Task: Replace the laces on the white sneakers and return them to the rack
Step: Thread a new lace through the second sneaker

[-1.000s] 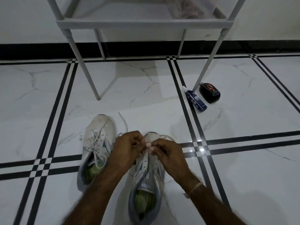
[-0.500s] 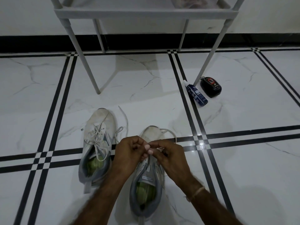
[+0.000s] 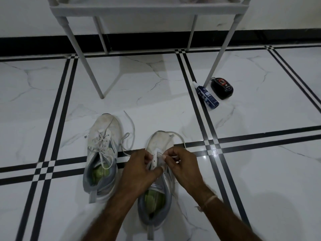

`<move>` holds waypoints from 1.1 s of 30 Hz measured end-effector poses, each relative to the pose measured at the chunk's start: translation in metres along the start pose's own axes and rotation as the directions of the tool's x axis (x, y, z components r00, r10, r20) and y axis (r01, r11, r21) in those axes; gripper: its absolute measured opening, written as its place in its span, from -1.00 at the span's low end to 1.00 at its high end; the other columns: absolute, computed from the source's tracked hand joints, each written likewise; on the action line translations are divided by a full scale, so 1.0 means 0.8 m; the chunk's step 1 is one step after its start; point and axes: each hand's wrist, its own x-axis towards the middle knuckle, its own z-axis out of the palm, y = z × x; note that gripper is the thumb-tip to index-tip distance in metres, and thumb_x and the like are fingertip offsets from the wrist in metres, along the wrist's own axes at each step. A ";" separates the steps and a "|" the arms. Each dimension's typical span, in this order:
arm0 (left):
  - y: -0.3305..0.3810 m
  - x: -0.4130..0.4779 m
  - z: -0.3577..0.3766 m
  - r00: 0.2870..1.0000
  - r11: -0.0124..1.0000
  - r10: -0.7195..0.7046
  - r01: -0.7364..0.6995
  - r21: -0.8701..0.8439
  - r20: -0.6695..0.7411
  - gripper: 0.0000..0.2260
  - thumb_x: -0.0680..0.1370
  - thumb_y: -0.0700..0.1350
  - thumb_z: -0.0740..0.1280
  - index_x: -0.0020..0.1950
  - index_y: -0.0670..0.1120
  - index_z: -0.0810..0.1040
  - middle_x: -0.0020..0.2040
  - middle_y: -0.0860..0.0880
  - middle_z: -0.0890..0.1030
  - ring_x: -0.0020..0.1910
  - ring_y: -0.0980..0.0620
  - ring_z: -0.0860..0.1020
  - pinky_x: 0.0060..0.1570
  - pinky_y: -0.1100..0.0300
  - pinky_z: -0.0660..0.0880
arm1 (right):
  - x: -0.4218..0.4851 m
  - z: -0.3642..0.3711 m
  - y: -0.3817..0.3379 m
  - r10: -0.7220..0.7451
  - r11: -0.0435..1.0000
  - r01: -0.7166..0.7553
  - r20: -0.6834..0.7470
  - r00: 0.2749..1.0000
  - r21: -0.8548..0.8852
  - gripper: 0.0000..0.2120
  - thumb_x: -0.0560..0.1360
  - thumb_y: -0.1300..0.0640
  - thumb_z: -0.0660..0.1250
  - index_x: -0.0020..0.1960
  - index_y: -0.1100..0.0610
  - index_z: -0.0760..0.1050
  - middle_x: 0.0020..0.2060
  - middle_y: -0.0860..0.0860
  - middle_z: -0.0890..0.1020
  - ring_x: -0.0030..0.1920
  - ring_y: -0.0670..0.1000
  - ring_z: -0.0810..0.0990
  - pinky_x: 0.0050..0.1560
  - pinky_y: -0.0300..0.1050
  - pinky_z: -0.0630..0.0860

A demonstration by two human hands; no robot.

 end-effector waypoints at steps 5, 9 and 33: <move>0.006 0.000 -0.004 0.998 0.996 0.029 -0.025 0.087 -0.053 -0.83 0.43 -0.06 0.53 -0.03 0.04 0.62 -0.12 0.12 0.66 -0.11 0.14 0.63 0.02 0.12 0.59 | -0.004 0.009 0.007 -0.029 0.996 0.038 0.113 0.993 -0.078 -0.93 0.55 0.09 0.44 -0.09 0.06 0.61 -0.20 -0.11 0.66 -0.13 -0.10 0.64 -0.08 -0.22 0.59; -0.013 0.002 -0.007 0.998 0.991 -0.030 0.022 -0.130 -0.060 -0.82 0.52 -0.21 0.44 0.07 -0.03 0.75 -0.03 0.11 0.74 -0.01 0.19 0.67 0.16 0.03 0.61 | -0.005 0.007 0.007 -0.019 0.992 0.037 0.146 0.989 -0.122 -0.98 0.52 0.11 0.44 -0.07 0.06 0.62 -0.16 -0.10 0.66 -0.12 -0.11 0.64 -0.03 -0.11 0.63; -0.026 -0.004 0.013 0.991 0.901 -0.122 0.086 -0.425 -0.058 -0.89 0.58 -0.11 0.44 -0.13 -0.03 0.71 -0.25 -0.03 0.72 -0.24 0.02 0.65 -0.21 0.08 0.56 | -0.025 0.029 0.005 -0.029 0.973 0.034 0.026 0.999 -0.226 -0.97 0.57 0.01 0.40 -0.01 -0.08 0.56 -0.11 -0.19 0.62 -0.09 -0.18 0.58 -0.08 -0.32 0.48</move>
